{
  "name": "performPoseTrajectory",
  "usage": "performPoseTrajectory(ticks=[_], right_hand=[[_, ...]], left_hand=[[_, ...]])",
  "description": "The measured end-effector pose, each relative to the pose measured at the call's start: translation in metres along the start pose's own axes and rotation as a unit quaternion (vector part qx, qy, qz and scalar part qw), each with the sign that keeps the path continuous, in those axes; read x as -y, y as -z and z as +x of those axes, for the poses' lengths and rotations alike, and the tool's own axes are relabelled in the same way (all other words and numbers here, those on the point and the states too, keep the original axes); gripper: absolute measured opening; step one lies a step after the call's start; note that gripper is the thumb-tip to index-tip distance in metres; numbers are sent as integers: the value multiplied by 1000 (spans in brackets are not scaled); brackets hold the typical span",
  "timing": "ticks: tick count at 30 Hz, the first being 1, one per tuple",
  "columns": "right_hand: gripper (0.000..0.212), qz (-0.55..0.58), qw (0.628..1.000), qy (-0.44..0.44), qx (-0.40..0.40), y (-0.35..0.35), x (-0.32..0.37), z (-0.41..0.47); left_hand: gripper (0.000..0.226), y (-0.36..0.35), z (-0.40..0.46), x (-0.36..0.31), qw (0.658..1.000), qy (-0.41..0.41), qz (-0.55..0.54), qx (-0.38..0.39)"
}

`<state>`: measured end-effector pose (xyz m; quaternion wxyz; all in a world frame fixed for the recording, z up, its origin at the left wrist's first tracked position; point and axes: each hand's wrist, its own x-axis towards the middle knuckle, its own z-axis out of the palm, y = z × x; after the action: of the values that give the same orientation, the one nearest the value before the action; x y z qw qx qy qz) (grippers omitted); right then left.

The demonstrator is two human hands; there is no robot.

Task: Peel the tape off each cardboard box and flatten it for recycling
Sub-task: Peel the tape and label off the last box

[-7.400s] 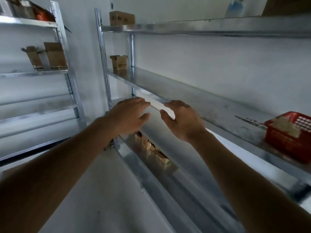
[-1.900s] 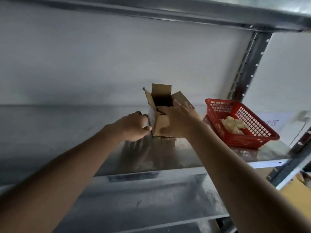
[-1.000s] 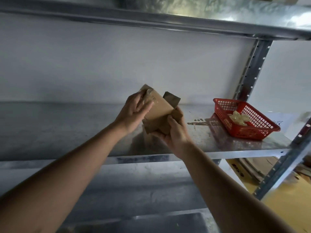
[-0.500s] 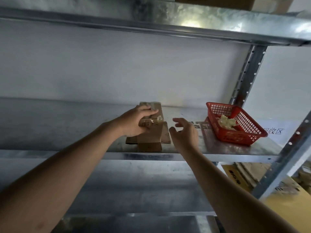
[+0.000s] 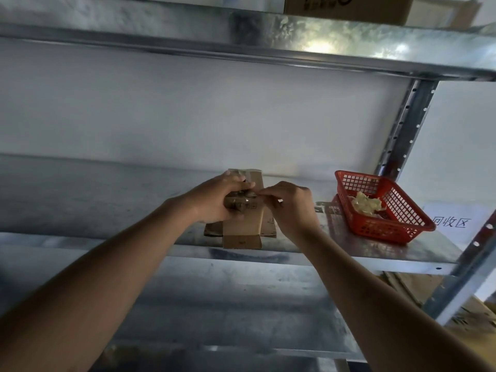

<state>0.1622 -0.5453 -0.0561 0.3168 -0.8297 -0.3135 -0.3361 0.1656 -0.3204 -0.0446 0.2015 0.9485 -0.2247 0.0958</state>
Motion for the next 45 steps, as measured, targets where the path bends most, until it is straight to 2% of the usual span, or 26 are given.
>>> performPoseTrajectory(ticks=[4, 8, 10, 12, 14, 15, 17, 18, 19, 20, 21, 23, 27, 29, 31, 32, 33, 35, 39, 43, 45], right_hand=[[21, -6, 1000, 22, -19, 1, 3, -3], [16, -45, 998, 24, -31, 3, 1, -7], [14, -40, 999, 12, -32, 5, -1, -9], [13, -37, 997, 51, -44, 8, 2, -9], [15, -7, 996, 77, -52, 11, 3, -8], [17, 19, 997, 51, -53, 13, 3, -8], [32, 123, 986, -101, -46, 17, 0, -7], [43, 217, 954, -203, -38, 18, -2, -6], [49, 310, 904, -294, -33, 19, -4, -5], [48, 376, 855, -354, -40, 20, -5, -3], [41, 402, 830, -385, -47, 19, -5, -1], [22, 395, 820, -412, -46, 16, -5, 1], [18, 343, 833, -434, -25, 10, -9, -6], [20, 268, 872, -408, -23, 8, -10, -11], [30, 130, 929, -345, -29, 4, -11, -13], [36, 73, 946, -315, -33, 2, -9, -14], [38, 52, 953, -297, -36, 1, -8, -13], [29, 64, 958, -277, -29, 1, -3, -13], [36, 57, 965, -255, -28, 2, 0, -13], [8, -2, 982, -188, -22, 1, 2, -10], [9, 10, 981, -192, -15, 5, 3, -9]], left_hand=[[84, 0, 4, -3, 998, 13, 52, 16], [84, -1, 7, -8, 996, 19, 87, -4], [84, -6, 8, -13, 987, 31, 155, -20], [87, -13, 13, -20, 973, 47, 220, -42], [91, -19, 18, -26, 972, 53, 224, -52], [94, -19, 20, -27, 974, 50, 215, -43], [101, -15, 20, -24, 981, 46, 187, 6], [100, -10, 20, -21, 987, 52, 151, 31], [93, -4, 20, -18, 992, 63, 97, 43], [81, 0, 22, -15, 995, 74, 47, 43], [65, 3, 25, -11, 996, 81, 19, 33], [44, 3, 28, -9, 997, 69, 34, 6], [42, 2, 31, -10, 997, 71, 26, 7], [41, 3, 32, -10, 997, 79, 19, 13], [41, 2, 33, -11, 996, 86, 22, 14], [41, 1, 32, -11, 996, 88, 24, 16], [41, -1, 32, -11, 995, 91, 25, 18], [41, -4, 30, -11, 995, 95, 21, 25], [47, -5, 30, -12, 996, 86, 15, 30], [45, -1, 33, -14, 995, 72, 51, 35], [45, 1, 34, -14, 995, 75, 51, 42]])
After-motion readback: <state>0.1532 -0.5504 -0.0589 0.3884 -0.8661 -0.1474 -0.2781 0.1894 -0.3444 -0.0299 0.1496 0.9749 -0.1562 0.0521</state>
